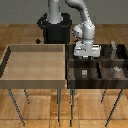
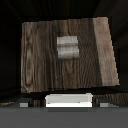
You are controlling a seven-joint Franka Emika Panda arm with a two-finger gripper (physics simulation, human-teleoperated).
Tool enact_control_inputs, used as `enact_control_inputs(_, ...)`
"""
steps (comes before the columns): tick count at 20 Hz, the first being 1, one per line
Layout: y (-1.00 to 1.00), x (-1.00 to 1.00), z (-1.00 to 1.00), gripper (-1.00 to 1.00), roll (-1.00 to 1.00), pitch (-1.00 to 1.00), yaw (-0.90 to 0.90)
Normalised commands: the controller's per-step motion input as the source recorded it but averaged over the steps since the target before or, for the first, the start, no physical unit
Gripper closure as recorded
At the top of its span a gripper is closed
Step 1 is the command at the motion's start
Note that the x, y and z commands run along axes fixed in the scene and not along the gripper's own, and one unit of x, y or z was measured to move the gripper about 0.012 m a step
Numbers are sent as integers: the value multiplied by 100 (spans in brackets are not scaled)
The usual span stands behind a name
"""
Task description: Place the milk carton into the appropriate compartment.
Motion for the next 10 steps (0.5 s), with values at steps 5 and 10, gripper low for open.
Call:
enact_control_inputs(5,0,0,0,-100,0,0,0)
enact_control_inputs(10,0,0,0,-100,0,0,0)
